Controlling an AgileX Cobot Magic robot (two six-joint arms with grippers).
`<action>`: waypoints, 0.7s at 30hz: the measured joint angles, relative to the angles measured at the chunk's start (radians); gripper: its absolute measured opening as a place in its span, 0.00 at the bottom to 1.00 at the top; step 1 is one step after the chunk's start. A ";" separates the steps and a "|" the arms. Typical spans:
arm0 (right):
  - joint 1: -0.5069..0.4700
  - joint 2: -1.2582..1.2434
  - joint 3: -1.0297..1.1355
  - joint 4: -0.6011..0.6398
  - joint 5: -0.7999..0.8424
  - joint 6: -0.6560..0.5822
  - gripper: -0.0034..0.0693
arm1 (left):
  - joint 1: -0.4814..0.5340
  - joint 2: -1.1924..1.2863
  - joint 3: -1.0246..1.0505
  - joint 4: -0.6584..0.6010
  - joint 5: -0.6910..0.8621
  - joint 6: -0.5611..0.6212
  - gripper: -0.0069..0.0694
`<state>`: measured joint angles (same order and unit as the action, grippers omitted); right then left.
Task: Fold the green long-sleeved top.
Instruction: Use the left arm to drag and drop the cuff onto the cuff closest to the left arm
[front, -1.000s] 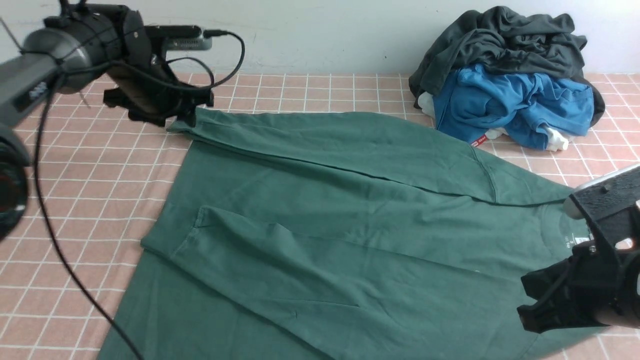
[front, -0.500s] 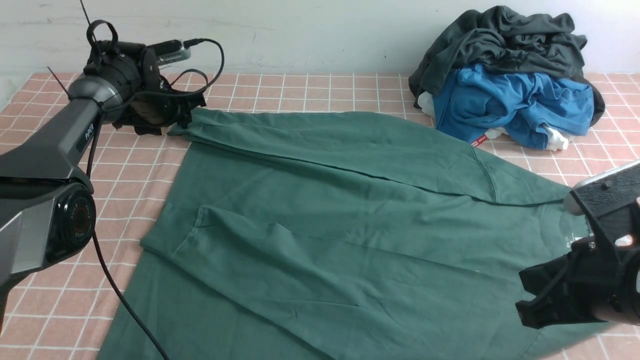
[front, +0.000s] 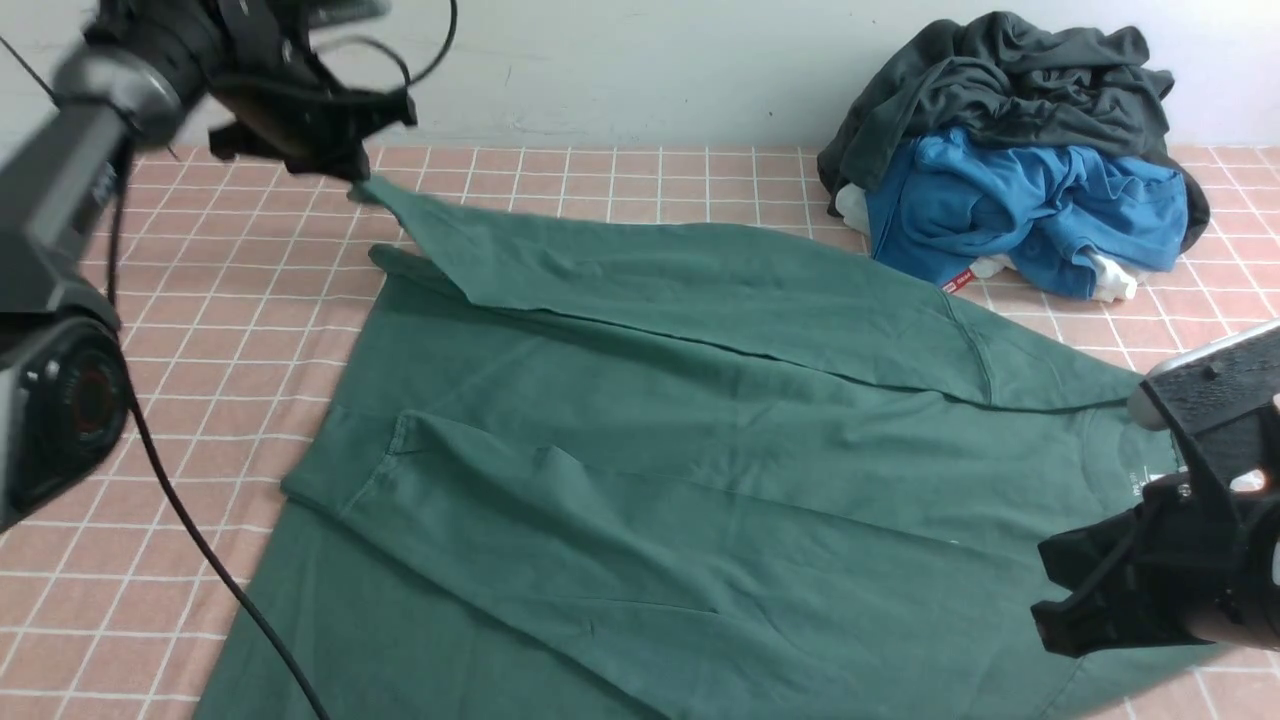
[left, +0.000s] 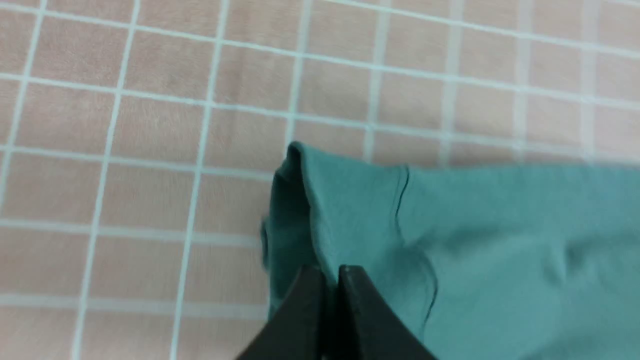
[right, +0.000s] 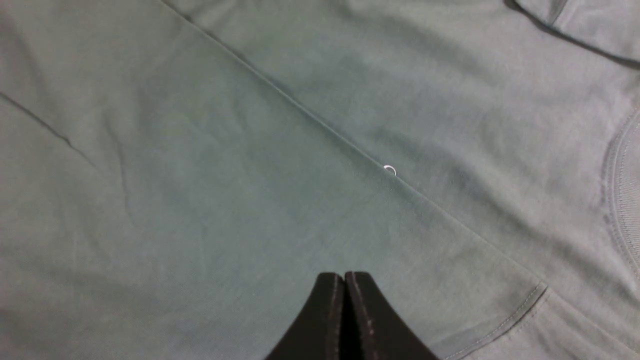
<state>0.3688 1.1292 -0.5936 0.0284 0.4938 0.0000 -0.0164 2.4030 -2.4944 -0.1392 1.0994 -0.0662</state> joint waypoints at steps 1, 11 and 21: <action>0.000 0.000 0.000 0.000 0.000 0.000 0.03 | -0.001 -0.032 -0.001 -0.001 0.058 0.030 0.10; 0.000 -0.007 0.000 -0.001 0.004 0.000 0.03 | -0.008 -0.420 0.471 0.057 0.137 0.168 0.10; 0.000 -0.012 0.000 -0.001 0.004 0.000 0.03 | -0.020 -0.558 1.102 0.071 -0.081 0.193 0.16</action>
<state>0.3688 1.1177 -0.5936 0.0275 0.4976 0.0000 -0.0361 1.8449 -1.3925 -0.0681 1.0185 0.1270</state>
